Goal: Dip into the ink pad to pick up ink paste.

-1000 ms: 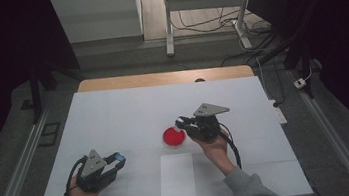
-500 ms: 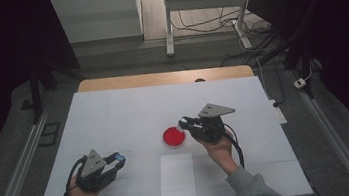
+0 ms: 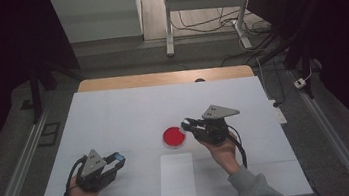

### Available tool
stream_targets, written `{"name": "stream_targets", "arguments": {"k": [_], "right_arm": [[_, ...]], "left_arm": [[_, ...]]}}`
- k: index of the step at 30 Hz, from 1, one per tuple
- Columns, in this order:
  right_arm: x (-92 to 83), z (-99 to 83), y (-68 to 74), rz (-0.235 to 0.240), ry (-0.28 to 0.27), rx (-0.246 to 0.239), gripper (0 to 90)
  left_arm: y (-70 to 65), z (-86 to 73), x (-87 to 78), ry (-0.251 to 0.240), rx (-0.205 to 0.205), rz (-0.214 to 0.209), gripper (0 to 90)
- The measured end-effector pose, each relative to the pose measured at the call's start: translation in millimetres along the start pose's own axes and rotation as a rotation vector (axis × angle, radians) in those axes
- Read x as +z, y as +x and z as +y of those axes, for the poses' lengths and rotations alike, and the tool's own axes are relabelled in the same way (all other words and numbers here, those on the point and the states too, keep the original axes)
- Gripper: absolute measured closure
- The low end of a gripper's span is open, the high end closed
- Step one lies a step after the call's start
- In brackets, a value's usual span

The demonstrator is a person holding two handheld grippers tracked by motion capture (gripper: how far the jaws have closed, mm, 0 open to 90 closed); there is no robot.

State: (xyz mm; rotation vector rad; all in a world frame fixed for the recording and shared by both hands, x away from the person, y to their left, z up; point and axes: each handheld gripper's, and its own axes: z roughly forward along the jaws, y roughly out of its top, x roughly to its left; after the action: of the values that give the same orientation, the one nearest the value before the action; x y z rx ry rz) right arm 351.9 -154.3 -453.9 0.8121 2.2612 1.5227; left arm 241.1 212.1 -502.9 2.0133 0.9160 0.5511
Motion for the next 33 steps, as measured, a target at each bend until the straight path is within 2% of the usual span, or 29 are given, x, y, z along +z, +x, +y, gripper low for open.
{"name": "stream_targets", "arguments": {"k": [11, 25, 29, 33], "right_arm": [[-10.5, -1.3, 6.3, 0.017, 0.005, -0.008, 75.2], [-24.3, -8.5, 7.3, 0.033, 0.015, -0.005, 75.2], [-26.4, -9.4, 8.8, 0.055, 0.011, 0.004, 75.2], [-27.1, -8.8, 13.3, 0.071, 0.017, -0.009, 75.2]], "left_arm": [[0.4, 0.3, 0.1, 0.0, 0.001, -0.001, 64.9], [0.6, 0.4, 0.4, 0.0, 0.0, 0.0, 64.9], [0.6, 0.6, 0.4, -0.001, 0.001, 0.001, 64.9], [1.1, 0.6, 0.3, -0.001, 0.001, 0.002, 64.9]]}}
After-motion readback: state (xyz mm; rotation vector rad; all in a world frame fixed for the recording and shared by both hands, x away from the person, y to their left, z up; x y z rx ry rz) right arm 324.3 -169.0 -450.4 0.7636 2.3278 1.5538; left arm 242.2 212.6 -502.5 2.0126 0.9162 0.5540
